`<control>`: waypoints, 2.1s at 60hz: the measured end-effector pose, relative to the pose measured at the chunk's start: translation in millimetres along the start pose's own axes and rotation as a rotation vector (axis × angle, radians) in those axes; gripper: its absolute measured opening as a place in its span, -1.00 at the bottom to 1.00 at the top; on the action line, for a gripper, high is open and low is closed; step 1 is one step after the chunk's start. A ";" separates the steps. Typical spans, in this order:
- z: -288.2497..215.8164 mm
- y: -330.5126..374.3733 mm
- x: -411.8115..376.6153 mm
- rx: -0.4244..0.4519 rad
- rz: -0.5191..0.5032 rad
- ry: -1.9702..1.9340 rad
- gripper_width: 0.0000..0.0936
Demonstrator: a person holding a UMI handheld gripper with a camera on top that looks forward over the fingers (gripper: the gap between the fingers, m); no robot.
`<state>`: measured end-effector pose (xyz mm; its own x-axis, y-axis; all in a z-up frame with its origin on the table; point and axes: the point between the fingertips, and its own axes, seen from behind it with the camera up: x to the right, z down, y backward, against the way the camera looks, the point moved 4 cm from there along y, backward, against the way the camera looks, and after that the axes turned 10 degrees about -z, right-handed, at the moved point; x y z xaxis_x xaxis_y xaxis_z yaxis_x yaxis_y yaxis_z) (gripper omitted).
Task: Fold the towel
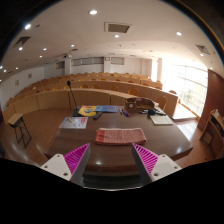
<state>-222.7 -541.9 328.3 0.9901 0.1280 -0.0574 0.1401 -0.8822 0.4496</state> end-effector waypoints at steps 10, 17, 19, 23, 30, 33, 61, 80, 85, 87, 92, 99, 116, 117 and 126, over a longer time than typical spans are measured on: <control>19.4 -23.1 2.0 -0.045 -0.011 -0.015 0.82; 33.8 -61.8 -3.7 -0.096 -0.038 -0.027 0.81; 36.8 -77.5 -5.0 -0.107 -0.043 -0.027 0.81; 42.1 -113.9 -8.9 -0.129 -0.050 -0.016 0.82; 47.9 -192.3 -18.5 -0.164 -0.058 0.003 0.82; 50.4 -229.4 -22.9 -0.173 -0.067 0.001 0.82; 98.8 -474.7 4.5 -0.316 0.065 0.000 0.61; 94.6 -492.6 7.9 -0.276 0.045 0.094 -0.79; 90.5 -492.2 3.8 -0.269 0.012 0.086 -0.85; 85.3 -487.0 1.0 -0.254 -0.012 0.070 -0.86; 59.5 -469.6 -8.2 -0.184 -0.085 0.009 -0.86; 0.2 -431.8 -9.7 -0.072 -0.233 -0.153 -0.86; -4.9 -415.7 128.5 -0.029 -0.169 -0.254 -0.64; 2.0 -418.6 135.7 -0.042 -0.165 -0.255 -0.56; 40.7 -424.4 213.4 -0.100 -0.014 -0.177 0.55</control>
<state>-70.6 -158.7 88.9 0.9751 0.0500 -0.2162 0.1608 -0.8305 0.5333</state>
